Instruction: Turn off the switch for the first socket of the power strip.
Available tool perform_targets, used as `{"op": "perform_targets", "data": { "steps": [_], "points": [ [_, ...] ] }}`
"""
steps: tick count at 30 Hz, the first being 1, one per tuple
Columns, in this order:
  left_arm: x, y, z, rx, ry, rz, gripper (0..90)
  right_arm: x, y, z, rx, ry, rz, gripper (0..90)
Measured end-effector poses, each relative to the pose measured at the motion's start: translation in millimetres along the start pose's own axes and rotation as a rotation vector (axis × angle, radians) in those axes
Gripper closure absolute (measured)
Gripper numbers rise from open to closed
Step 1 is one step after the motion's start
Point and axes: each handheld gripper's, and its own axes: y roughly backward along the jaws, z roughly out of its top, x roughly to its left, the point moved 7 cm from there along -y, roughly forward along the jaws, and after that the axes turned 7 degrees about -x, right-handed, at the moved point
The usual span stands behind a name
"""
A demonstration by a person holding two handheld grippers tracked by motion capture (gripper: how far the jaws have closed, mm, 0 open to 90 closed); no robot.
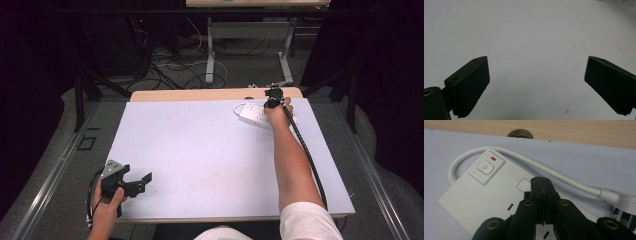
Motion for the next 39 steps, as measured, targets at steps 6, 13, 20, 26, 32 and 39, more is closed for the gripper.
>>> {"op": "perform_targets", "data": {
  "steps": [6,13,20,26,32,39],
  "points": [
    [0.1,0.0,-0.1,0.000,0.000,0.000,5.9,2.5,0.1,-0.4,0.000,0.007,0.002,90.0],
    [0.3,0.7,-0.3,0.001,0.003,0.001,5.9,1.3,0.4,-2.2,0.013,-0.007,-0.009,90.0],
    [-0.2,0.5,-0.3,0.003,-0.001,0.000,5.9,-1.6,0.3,-3.3,-0.016,-0.008,0.005,90.0],
    [0.3,0.8,-0.5,0.008,-0.005,0.000,5.9,-2.6,0.1,-3.3,-0.028,-0.018,0.016,90.0],
    [0.2,0.9,-0.6,0.008,-0.007,0.001,6.0,-2.6,0.9,-3.2,-0.019,-0.010,0.007,90.0],
    [0.1,-0.2,-0.1,0.001,0.001,0.004,6.0,-3.0,2.0,-3.1,-0.015,-0.007,0.013,84.5]
  ]
}}
